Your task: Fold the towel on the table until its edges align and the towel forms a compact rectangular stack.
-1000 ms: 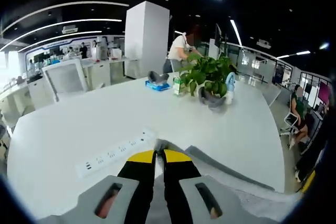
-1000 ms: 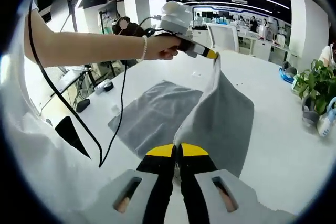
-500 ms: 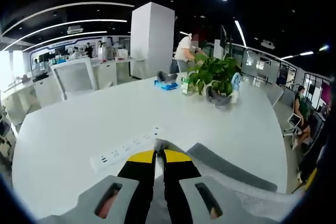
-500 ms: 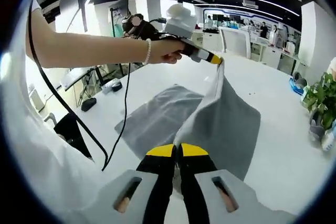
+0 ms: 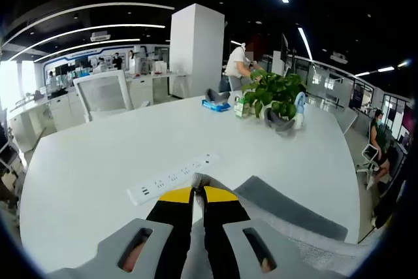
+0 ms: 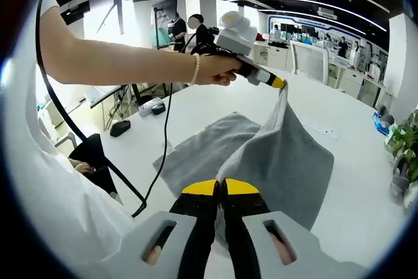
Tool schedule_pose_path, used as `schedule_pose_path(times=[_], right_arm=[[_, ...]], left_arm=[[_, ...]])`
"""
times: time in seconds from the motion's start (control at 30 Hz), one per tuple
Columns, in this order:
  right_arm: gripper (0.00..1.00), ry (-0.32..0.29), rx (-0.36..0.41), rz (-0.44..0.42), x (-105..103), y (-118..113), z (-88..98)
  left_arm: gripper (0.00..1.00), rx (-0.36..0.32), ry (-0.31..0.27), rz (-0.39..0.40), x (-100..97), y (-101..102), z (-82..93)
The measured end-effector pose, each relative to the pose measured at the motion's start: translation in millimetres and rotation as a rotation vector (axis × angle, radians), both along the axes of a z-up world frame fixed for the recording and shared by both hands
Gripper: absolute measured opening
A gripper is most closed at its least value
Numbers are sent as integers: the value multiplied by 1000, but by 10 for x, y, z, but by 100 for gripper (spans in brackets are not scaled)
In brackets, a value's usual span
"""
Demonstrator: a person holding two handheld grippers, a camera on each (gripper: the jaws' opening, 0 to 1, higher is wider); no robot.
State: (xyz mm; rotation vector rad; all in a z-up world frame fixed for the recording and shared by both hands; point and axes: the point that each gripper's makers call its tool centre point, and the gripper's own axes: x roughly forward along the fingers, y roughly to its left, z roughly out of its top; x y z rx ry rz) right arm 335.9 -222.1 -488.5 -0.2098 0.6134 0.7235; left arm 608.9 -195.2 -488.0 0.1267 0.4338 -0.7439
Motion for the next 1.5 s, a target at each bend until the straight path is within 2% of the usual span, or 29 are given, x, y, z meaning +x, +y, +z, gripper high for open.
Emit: schedule_pose_path(times=[0.7, 1.2, 1.33, 1.5], right_arm=[[0, -20, -10, 174, 57, 567, 47], [0, -3, -2, 275, 80, 894, -16], [0, 9, -14, 303, 89, 965, -93], [0, 16, -7, 317, 126, 1039, -90]], left_arm=[[5, -15, 9, 87, 75, 540, -41], [5, 14, 10, 96, 87, 746, -106], [5, 12, 21, 110, 116, 814, -167], [5, 14, 31, 115, 127, 856, -235]])
